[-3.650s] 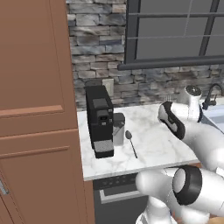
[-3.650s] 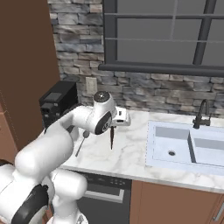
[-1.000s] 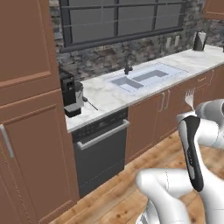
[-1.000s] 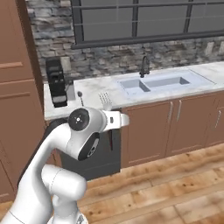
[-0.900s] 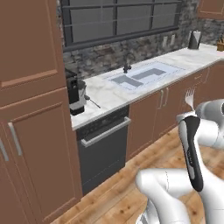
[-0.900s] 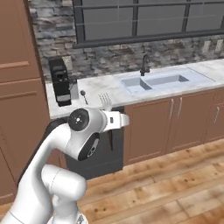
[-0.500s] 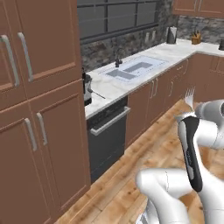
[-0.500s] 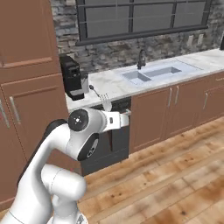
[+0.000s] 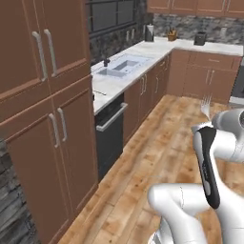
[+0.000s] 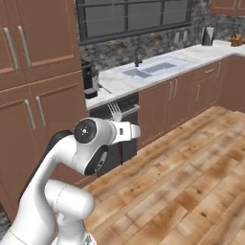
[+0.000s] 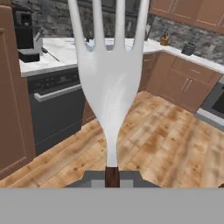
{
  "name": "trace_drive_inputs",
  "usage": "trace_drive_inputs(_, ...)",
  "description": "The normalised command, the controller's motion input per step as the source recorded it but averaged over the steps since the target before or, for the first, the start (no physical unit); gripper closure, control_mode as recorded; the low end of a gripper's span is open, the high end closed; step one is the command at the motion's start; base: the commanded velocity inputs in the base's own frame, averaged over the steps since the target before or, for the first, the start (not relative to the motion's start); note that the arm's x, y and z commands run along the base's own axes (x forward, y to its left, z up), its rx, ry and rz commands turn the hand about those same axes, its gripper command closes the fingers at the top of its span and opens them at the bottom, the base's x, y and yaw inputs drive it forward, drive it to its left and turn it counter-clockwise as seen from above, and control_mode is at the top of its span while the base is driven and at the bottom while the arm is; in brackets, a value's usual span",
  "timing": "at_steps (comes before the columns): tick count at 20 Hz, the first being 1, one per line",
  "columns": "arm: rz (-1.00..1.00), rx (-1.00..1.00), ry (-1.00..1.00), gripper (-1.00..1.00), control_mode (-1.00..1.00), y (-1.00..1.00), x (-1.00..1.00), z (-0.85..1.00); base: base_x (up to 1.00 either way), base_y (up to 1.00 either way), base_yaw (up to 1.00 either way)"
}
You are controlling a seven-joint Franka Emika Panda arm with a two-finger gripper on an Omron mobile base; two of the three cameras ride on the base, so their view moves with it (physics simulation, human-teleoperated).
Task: Take the fork and place it on the left side of the plate. Then take the spoon and place it on the right side of the plate. Make sure they're directly next to the plate.
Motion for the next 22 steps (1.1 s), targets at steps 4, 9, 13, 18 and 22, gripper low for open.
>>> trace_drive_inputs(4, 0.0, 0.0, 0.0, 1.0, 1.0, 0.0, 0.0, 0.0, -0.99, 0.52, -0.43)
trace_drive_inputs(9, 0.0, 0.0, 0.0, 1.0, 1.0, 0.0, 0.0, 0.0, -1.0, 0.04, -0.34)
trace_drive_inputs(13, 0.0, 0.0, 0.0, 1.0, 1.0, 0.0, 0.0, 0.0, -1.0, -0.27, -0.32)
trace_drive_inputs(18, 0.0, 0.0, 0.0, 1.0, 1.0, 0.0, 0.0, 0.0, -0.77, -0.77, -0.29)
trace_drive_inputs(22, 0.0, 0.0, 0.0, 1.0, 1.0, 0.0, 0.0, 0.0, -0.14, -1.0, -0.22)
